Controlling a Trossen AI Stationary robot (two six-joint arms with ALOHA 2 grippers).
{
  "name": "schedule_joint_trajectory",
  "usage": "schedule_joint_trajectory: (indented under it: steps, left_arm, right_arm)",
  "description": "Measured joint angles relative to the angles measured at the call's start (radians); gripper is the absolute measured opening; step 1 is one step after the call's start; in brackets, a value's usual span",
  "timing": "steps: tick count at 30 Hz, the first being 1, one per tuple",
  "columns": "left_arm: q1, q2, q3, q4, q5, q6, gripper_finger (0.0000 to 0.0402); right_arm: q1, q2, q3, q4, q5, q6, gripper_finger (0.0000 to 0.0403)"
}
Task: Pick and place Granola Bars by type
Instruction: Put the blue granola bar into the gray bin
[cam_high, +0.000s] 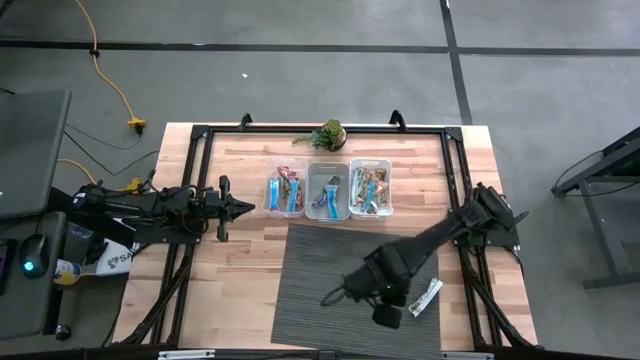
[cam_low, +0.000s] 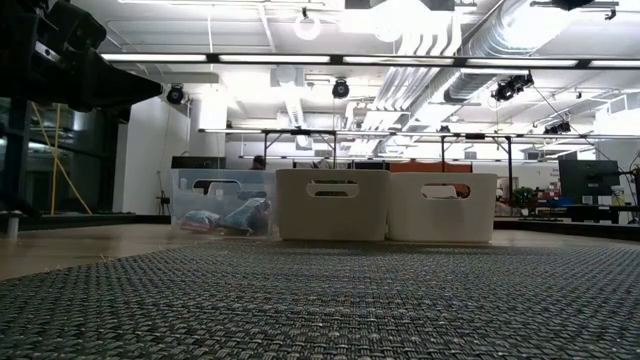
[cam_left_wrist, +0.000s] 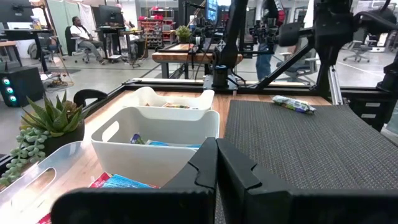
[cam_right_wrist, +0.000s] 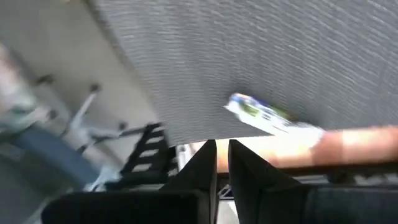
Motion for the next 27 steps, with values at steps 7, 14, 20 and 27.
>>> schedule_joint_trajectory:
  steps: [7, 14, 20, 27]
  left_arm:
    - [0.0, 0.0, 0.0, 0.0, 0.0, 0.0, 0.0]
    - [0.0, 0.0, 0.0, 0.0, 0.0, 0.0, 0.0]
    - [0.0, 0.0, 0.0, 0.0, 0.0, 0.0, 0.0]
    - [0.0, 0.0, 0.0, 0.0, 0.0, 0.0, 0.0]
  right_arm:
    - [0.121, 0.001, -0.112, 0.013, 0.104, 0.169, 0.0026]
    - [0.242, 0.002, -0.292, -0.029, 0.087, -0.012, 0.0026]
    - [0.33, 0.002, -0.322, -0.043, 0.25, -0.208, 0.0026]
    - [0.397, 0.002, -0.322, 0.053, 0.467, -0.421, 0.0026]
